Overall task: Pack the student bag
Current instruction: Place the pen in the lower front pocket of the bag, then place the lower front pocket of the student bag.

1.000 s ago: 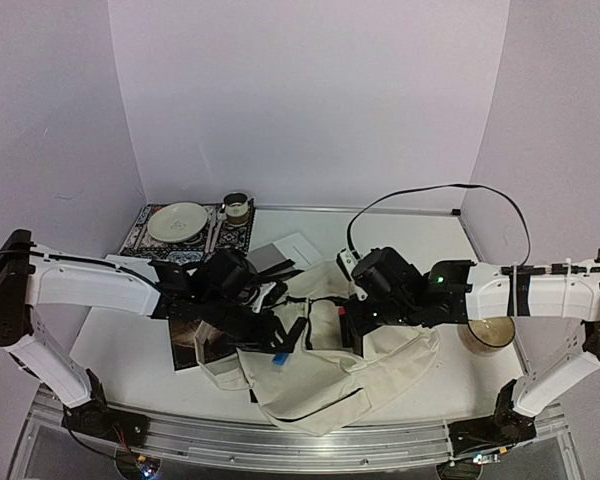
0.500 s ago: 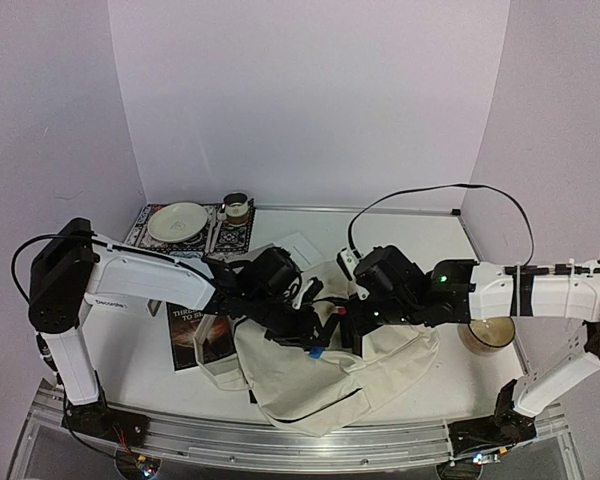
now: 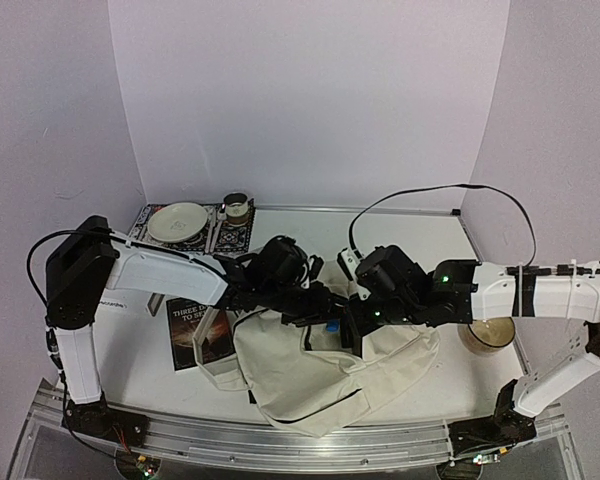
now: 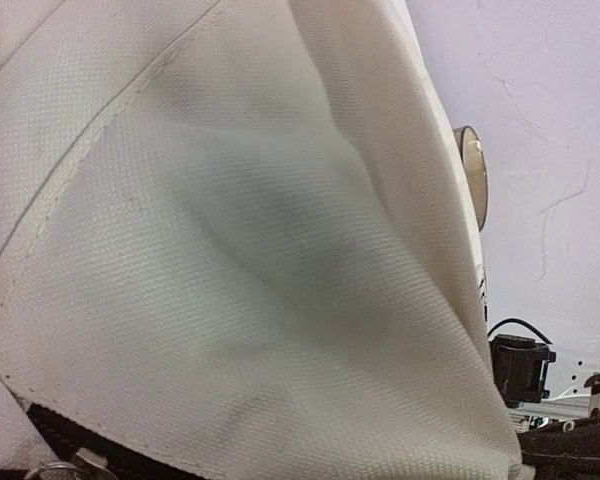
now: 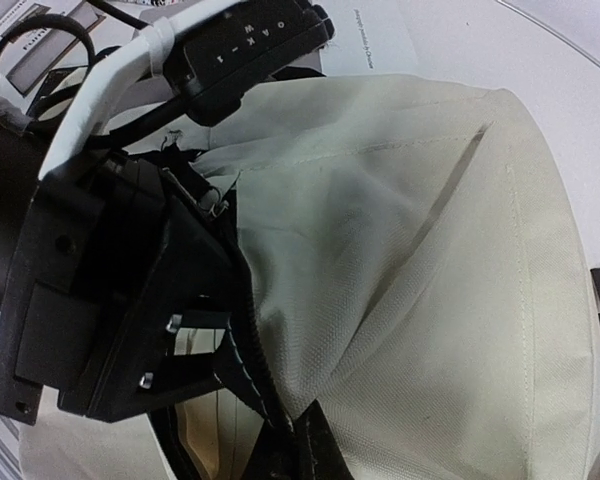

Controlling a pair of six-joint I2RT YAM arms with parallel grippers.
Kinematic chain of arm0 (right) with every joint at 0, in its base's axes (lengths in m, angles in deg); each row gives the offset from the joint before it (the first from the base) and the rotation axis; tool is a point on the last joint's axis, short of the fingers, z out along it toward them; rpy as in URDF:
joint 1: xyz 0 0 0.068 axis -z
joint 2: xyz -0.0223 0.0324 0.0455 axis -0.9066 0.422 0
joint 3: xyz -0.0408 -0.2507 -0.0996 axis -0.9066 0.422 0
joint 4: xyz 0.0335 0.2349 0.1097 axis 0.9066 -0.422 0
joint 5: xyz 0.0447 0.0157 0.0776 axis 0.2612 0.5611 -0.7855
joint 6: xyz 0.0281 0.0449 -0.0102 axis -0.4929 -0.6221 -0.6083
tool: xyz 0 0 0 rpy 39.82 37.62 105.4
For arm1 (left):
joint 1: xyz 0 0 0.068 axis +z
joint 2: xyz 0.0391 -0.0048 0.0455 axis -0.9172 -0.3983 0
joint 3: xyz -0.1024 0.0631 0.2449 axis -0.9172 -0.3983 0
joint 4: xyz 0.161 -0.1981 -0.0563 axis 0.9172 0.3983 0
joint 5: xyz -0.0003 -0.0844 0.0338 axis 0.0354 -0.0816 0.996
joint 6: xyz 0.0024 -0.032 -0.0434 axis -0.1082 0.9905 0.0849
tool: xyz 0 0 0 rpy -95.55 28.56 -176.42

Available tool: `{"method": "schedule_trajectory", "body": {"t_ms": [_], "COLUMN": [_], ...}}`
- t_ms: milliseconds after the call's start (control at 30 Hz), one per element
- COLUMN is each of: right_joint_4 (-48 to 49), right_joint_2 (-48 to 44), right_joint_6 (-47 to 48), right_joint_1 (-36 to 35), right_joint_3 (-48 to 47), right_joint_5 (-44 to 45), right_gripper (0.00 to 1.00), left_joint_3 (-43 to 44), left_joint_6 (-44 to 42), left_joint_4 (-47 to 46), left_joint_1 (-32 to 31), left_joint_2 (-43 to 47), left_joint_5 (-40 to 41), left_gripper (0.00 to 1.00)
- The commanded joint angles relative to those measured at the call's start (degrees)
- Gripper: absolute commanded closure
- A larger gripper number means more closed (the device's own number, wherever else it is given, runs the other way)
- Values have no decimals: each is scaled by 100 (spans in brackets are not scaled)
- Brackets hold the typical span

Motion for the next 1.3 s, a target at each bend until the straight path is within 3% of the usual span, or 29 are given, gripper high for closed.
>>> {"method": "schedule_trajectory", "body": {"t_ms": [0, 133, 267, 533, 733, 933, 1100, 1267], "right_joint_4": [233, 231, 231, 233, 227, 225, 131, -396], "right_joint_2": [-190, -171, -154, -135, -116, -52, 145, 329], "right_joint_6": [-54, -13, -8, -59, -55, -34, -69, -96], "right_joint_1": [-49, -41, -41, -40, -44, -43, -38, -40], "right_joint_3": [-45, -42, -10, 83, 115, 170, 186, -131], "right_joint_5": [-79, 7, 79, 138, 79, 10, -44, -379], "right_gripper": [100, 100, 100, 100, 100, 100, 95, 77], "left_joint_3": [73, -296, -698, -983, -834, -588, -401, -437], "left_joint_6": [128, 33, -86, -901, -1697, -2858, -3437, -3446], "left_joint_4": [-608, -604, -502, 1111, 2045, 2327, 2392, 2447], "left_joint_1": [-34, -34, -34, 57, 339, 441, 634, 919], "left_joint_2": [149, 577, 1033, 1835, 1709, 1411, 1240, 1485], "left_joint_5": [-60, 21, 64, 1103, 1258, 1222, 1205, 1295], "left_gripper": [57, 50, 49, 48, 43, 42, 42, 43]}}
